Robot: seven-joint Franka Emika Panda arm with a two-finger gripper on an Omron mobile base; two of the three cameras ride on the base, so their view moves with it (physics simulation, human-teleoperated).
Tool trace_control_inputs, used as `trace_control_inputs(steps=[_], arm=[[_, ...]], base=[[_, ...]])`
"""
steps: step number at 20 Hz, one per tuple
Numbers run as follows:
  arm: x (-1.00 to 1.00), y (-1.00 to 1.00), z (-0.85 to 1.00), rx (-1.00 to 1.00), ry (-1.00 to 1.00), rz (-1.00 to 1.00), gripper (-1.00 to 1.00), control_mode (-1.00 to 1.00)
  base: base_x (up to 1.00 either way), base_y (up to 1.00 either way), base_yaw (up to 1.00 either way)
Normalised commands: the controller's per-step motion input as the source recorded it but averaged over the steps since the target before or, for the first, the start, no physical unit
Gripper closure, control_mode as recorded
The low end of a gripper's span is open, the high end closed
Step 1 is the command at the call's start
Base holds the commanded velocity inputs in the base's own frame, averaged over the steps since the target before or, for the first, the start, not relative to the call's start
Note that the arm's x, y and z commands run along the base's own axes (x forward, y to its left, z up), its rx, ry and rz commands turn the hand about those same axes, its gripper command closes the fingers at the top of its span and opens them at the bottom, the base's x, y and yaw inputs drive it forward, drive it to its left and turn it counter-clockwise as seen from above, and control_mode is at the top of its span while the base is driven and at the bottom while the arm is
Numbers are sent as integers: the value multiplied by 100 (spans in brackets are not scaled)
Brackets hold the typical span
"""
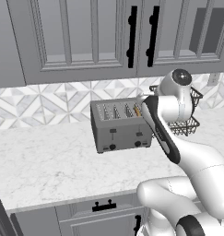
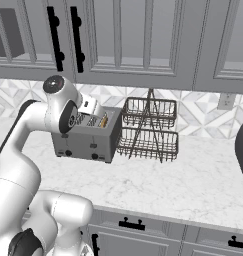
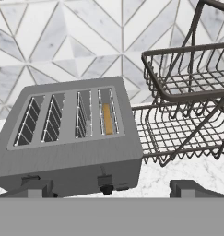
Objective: Start the toaster. Once the lever pops up, take the bread to the plate on the dining counter.
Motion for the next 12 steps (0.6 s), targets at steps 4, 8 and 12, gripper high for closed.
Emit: trace_control_inputs(steps=[4, 8, 12], arm=[[0, 0, 0, 0, 0, 0, -100, -100], [0, 0, 0, 0, 0, 0, -100, -100], [0, 0, 0, 0, 0, 0, -100, -100]], base=[[0, 0, 0], [0, 0, 0], [0, 0, 0]])
